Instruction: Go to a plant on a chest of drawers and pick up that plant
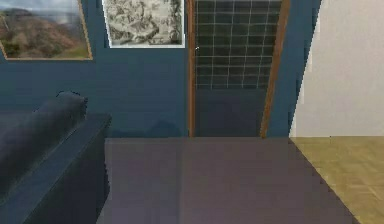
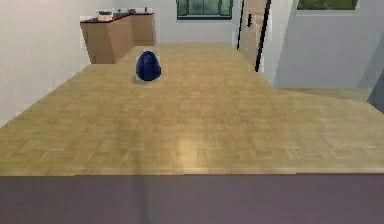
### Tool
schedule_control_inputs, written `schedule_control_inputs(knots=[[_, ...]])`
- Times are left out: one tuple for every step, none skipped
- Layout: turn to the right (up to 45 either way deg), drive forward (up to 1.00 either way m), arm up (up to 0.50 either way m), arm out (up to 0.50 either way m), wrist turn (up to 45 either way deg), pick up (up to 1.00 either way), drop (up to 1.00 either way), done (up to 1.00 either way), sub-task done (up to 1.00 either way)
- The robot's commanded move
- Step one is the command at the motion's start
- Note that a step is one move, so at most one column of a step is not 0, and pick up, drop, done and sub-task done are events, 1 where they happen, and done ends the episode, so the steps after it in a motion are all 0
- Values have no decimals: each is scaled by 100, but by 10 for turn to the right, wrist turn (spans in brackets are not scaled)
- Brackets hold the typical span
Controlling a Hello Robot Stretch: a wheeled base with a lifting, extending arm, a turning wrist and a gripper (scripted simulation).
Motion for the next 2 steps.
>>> schedule_control_inputs(knots=[[0, 100, 0, 0, 0, 0, 0, 0, 0], [-30, 0, 0, 0, 0, 0, 0, 0, 0]])
